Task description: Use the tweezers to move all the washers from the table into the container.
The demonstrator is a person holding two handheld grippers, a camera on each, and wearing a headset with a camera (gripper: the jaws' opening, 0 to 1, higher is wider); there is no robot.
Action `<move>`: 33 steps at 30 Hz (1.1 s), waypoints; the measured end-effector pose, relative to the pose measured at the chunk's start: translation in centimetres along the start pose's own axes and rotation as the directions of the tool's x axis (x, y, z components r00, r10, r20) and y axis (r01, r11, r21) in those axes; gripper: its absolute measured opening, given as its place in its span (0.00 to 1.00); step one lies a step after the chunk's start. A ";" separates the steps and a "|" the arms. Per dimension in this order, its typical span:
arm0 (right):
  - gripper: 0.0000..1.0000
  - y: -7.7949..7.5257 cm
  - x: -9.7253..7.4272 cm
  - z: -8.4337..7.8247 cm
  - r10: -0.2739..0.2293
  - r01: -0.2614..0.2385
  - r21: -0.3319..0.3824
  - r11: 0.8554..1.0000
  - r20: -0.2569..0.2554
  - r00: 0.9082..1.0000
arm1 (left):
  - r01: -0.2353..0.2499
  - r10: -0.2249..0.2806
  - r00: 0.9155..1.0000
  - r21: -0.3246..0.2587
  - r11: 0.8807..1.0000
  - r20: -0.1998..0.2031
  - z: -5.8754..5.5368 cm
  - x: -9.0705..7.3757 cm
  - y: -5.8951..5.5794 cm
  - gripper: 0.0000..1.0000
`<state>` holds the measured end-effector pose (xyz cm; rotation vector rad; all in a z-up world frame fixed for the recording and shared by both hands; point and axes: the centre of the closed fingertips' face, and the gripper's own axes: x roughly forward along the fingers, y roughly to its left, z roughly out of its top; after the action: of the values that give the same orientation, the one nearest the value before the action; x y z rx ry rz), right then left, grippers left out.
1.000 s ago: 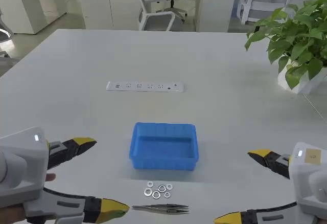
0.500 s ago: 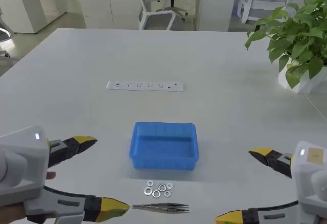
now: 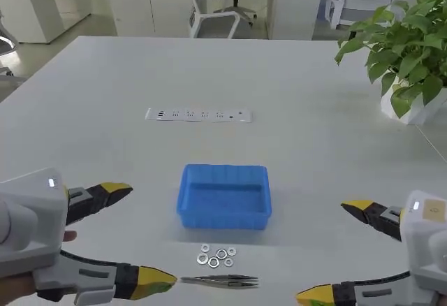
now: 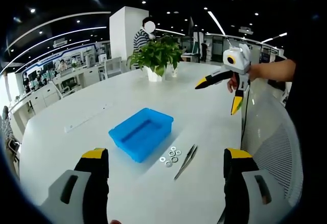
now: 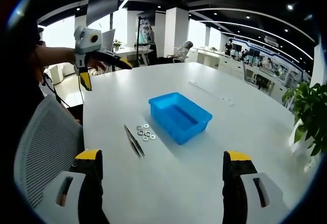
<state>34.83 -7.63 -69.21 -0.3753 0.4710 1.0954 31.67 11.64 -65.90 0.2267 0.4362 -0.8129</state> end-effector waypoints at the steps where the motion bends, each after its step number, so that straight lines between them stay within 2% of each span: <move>1: 0.99 0.0 0.0 0.0 0.000 0.000 -0.001 1.000 0.000 1.000 | -0.001 0.001 1.000 0.000 1.000 0.000 0.0 0.0 0.0 0.99; 18: 0.95 0.1 0.0 -0.1 0.025 -0.025 -0.029 0.999 -0.006 1.000 | 0.023 -0.022 1.000 0.020 1.000 -0.016 0.0 0.2 -0.3 0.98; 33: 0.86 -0.3 0.5 0.1 0.065 -0.065 -0.077 0.995 -0.006 0.998 | 0.084 -0.080 0.995 0.071 0.994 -0.053 -0.1 1.8 -0.4 0.91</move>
<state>35.26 -7.32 -69.33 -0.4320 0.4479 1.1785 32.42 10.19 -66.81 0.2987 0.4656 -0.9064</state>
